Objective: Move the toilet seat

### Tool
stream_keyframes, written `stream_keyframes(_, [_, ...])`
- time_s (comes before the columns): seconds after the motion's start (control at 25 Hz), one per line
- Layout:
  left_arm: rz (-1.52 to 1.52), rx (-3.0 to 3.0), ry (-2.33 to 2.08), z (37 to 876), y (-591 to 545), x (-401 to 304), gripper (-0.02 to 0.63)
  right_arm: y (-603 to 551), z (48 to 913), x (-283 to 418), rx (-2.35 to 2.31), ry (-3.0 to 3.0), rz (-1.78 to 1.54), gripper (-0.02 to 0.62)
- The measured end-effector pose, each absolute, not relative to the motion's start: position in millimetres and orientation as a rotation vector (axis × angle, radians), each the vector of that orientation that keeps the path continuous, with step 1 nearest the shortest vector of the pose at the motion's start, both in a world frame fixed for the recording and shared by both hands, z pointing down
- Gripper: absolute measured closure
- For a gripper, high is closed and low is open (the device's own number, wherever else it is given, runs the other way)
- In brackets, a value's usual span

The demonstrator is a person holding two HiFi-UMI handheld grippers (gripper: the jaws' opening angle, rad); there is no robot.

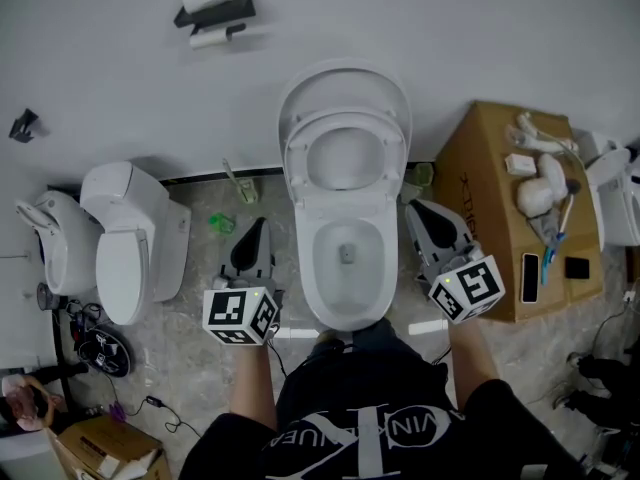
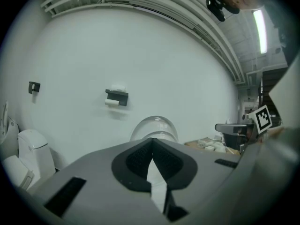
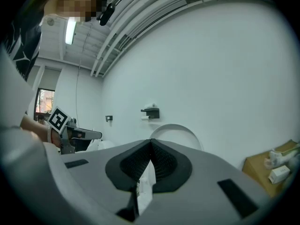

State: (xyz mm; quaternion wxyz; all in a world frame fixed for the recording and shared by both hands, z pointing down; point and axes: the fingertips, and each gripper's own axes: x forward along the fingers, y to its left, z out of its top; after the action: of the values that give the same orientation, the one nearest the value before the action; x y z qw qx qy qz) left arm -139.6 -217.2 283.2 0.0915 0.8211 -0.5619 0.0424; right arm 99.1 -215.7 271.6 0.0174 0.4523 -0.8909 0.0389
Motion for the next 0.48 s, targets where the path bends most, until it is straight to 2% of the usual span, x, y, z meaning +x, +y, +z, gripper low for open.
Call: stream_keyframes(0.48, [0.070,2.455,-1.630,278,-211,-131,0.603,-202,271,107,1.427,-2.762,0.138,0.586])
